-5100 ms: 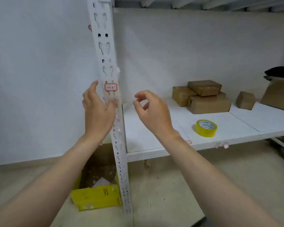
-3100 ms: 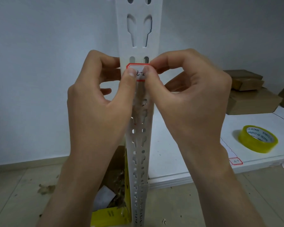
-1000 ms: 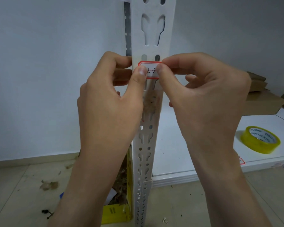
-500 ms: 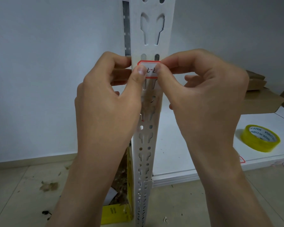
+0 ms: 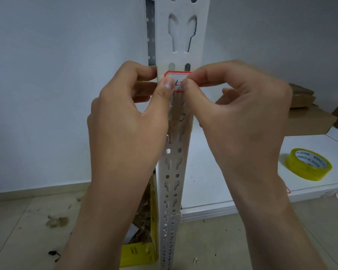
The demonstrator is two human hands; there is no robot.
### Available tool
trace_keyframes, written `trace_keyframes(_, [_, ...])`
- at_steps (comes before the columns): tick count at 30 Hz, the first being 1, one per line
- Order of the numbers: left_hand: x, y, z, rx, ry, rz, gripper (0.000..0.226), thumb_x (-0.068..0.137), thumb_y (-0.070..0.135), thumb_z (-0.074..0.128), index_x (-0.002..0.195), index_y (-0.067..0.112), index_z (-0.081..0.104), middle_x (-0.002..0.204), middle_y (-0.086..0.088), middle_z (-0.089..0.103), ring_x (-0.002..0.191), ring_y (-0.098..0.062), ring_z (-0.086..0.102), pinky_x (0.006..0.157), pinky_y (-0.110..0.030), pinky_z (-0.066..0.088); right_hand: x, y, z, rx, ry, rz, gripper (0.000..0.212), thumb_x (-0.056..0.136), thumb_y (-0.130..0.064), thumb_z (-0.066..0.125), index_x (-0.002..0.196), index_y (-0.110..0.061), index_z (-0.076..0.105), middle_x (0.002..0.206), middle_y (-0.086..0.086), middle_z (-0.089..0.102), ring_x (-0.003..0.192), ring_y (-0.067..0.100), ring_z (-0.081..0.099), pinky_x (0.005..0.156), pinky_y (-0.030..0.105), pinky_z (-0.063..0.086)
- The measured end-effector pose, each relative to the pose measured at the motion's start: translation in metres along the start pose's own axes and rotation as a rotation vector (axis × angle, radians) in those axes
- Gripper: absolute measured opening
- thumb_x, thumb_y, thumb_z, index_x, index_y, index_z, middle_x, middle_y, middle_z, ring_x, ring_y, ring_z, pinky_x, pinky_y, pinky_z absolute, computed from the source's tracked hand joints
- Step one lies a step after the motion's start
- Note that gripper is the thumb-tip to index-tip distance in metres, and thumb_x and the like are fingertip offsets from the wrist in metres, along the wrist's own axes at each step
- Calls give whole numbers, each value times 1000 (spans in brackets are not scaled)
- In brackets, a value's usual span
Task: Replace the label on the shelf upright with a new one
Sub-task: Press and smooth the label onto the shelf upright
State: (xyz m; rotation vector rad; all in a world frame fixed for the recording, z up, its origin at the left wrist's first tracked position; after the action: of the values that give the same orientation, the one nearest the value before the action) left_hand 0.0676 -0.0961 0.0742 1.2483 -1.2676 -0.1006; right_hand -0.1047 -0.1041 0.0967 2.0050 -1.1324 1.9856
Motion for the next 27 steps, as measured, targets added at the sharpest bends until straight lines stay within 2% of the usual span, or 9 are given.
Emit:
trace_keyframes(3, [0, -1, -1, 0, -3, -12, 24, 92, 48, 61, 110, 33, 67, 99, 21, 72, 97, 0, 69, 90, -39, 57, 0, 3, -2, 33, 6, 29, 8, 92, -31, 75, 94, -24, 78, 85, -18, 73, 62, -5, 62, 65, 26, 61])
trace_keyframes(5, [1, 0, -2, -1, -6, -15, 24, 92, 48, 61, 110, 33, 67, 99, 21, 72, 97, -1, 70, 90, -39, 57, 0, 3, -3, 33, 9, 26, 10, 92, -32, 75, 96, -24, 79, 85, -19, 72, 63, -5, 64, 66, 24, 62])
trace_keyframes(9, [1, -1, -3, -6, -19, -25, 24, 91, 49, 61, 109, 35, 67, 97, 21, 73, 96, 1, 70, 90, -39, 56, -1, 2, -4, 30, 54, 28, 8, 91, -30, 76, 95, -25, 80, 81, -19, 72, 56, -10, 56, 63, 6, 49])
trace_keyframes(11, [1, -1, -3, -6, -31, -28, 23, 91, 49, 62, 109, 37, 67, 98, 21, 73, 96, 0, 71, 91, -40, 56, -3, 1, -4, 24, 63, 20, 10, 90, -29, 77, 96, -22, 81, 83, -16, 74, 59, -11, 57, 65, 1, 46])
trace_keyframes(14, [2, 0, -4, -3, -35, -26, 24, 91, 48, 63, 111, 36, 67, 101, 19, 73, 96, -2, 71, 92, -41, 56, -3, 0, -3, 33, 51, 14, 13, 91, -30, 76, 99, -21, 80, 86, -19, 70, 67, -8, 64, 70, 5, 53])
trace_keyframes(17, [2, 1, -4, -3, -37, -19, 19, 92, 47, 63, 107, 37, 66, 97, 21, 72, 95, 0, 70, 91, -39, 57, 0, -2, -1, 24, 12, 16, 13, 91, -33, 74, 98, -23, 79, 86, -22, 67, 79, -1, 71, 78, 16, 60])
trace_keyframes(20, [2, -1, -2, 0, -52, -30, 15, 92, 47, 64, 105, 40, 63, 96, 24, 71, 94, 3, 70, 91, -36, 57, 1, -1, 0, 20, -17, 28, 10, 91, -32, 75, 95, -24, 79, 82, -22, 67, 79, -1, 71, 81, 19, 61])
trace_keyframes(23, [4, -2, -3, -27, -59, -35, 16, 91, 45, 65, 105, 38, 64, 96, 22, 72, 94, 2, 71, 91, -36, 57, 1, -1, -2, 23, -12, 26, 8, 91, -29, 76, 93, -23, 79, 82, -21, 68, 77, -1, 71, 78, 19, 61])
trace_keyframes(27, [5, -4, -2, -47, -66, -47, 19, 91, 45, 66, 107, 35, 67, 97, 20, 74, 93, 2, 71, 91, -36, 57, 1, 0, -6, 58, 23, 31, 3, 91, -25, 76, 93, -22, 78, 80, -20, 69, 72, 0, 71, 67, 21, 60])
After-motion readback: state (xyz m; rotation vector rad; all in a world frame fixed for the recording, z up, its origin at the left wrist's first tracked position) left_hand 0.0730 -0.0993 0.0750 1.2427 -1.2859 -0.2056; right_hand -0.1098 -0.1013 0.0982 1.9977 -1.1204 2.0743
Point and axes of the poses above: each hand's wrist, its own x-axis towards the middle knuckle, its own z-axis out of the palm, y = z × x, the point moved 9 cm from there along x, towards the middle knuckle
